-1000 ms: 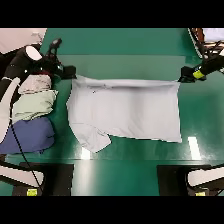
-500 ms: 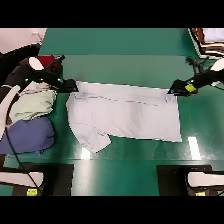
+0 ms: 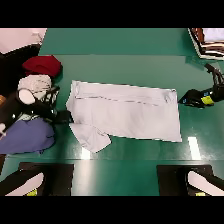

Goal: Fold the shirts.

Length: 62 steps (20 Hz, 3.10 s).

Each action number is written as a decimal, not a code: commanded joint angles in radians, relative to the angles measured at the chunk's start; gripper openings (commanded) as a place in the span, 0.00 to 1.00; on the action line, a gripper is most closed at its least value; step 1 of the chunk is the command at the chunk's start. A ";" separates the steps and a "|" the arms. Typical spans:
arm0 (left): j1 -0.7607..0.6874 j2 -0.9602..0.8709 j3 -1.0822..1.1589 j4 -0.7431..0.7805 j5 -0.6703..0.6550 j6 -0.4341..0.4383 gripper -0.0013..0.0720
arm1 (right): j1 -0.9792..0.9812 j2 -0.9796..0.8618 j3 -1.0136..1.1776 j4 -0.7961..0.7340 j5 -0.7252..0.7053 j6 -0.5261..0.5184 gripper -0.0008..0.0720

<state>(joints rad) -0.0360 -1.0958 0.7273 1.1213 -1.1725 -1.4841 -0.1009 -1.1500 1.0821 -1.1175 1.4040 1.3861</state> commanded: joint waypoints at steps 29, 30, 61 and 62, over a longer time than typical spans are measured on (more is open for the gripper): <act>-0.114 0.143 -0.086 -0.118 0.081 0.025 0.04 | -0.188 0.018 -0.552 0.016 -0.072 -0.053 0.20; -0.114 0.151 -0.075 -0.071 0.031 0.013 0.04 | -0.180 0.048 -0.552 0.015 -0.063 -0.053 0.05; -0.111 -0.238 0.343 0.136 0.288 -0.090 0.66 | 0.080 -0.475 0.333 -0.070 -0.052 -0.048 0.45; -0.111 -0.235 0.366 0.138 0.238 -0.086 0.66 | 0.057 -0.474 0.333 -0.044 -0.024 -0.074 0.45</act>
<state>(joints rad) -0.1474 -1.3178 1.0508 1.2568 -0.8806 -1.5738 -0.0181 -1.5867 1.3823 -1.1995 1.3434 1.3796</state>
